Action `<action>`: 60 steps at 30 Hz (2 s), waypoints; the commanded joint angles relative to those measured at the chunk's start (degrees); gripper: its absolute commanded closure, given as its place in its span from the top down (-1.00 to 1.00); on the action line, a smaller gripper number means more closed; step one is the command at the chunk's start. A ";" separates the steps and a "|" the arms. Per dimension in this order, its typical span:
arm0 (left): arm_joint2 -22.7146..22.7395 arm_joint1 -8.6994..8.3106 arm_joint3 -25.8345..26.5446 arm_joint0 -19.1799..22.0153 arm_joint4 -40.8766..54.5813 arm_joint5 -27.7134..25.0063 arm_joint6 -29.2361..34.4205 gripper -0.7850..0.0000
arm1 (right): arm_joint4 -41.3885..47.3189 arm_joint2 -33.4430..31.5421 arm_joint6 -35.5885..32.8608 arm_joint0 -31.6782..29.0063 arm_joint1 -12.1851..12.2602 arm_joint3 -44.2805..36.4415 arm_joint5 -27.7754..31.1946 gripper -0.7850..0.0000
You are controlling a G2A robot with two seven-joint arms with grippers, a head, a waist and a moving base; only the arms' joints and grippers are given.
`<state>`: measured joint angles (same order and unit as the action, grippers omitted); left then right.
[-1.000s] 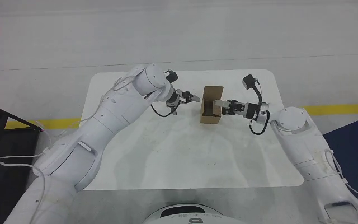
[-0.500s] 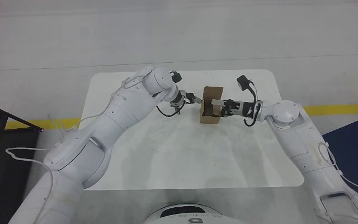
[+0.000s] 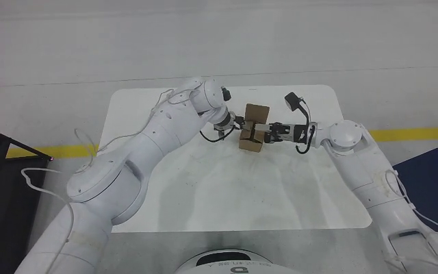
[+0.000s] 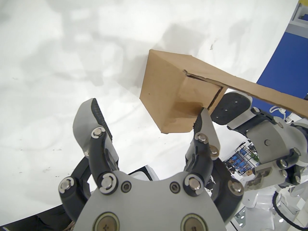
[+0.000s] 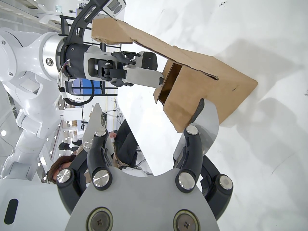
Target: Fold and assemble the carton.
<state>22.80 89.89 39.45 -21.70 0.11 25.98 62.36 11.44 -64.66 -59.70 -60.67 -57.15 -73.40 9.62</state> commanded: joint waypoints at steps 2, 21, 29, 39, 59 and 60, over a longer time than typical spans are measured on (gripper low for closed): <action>-0.82 1.22 -1.66 0.51 -0.73 0.17 0.07 0.42 | 0.12 0.18 -0.27 0.21 -0.07 0.30 -0.12 0.58; -3.09 7.08 -8.32 3.74 -5.25 -0.55 0.40 -0.69 | 1.33 0.78 -1.77 1.53 -0.46 2.36 0.38 0.69; -2.97 8.18 -9.41 4.46 -7.10 -0.04 0.52 -1.00 | 0.93 1.13 -2.59 1.76 -0.54 2.49 1.26 0.73; -2.64 9.03 -9.92 4.48 -9.54 1.63 -0.19 0.20 | -2.35 1.39 -1.67 1.01 -0.41 0.45 4.76 0.92; 8.54 1.84 -17.91 2.85 -4.31 -6.20 -1.80 1.00 | -14.02 -1.16 8.21 -3.31 0.62 -7.48 2.44 0.79; 9.07 1.54 -17.65 2.86 -4.00 -6.48 -2.05 1.00 | -15.69 -0.97 9.15 -3.66 0.65 -8.48 1.41 0.77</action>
<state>31.38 91.74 21.56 -18.87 -4.12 19.77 60.59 -2.33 -65.79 -51.66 -64.02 -56.52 -80.96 12.17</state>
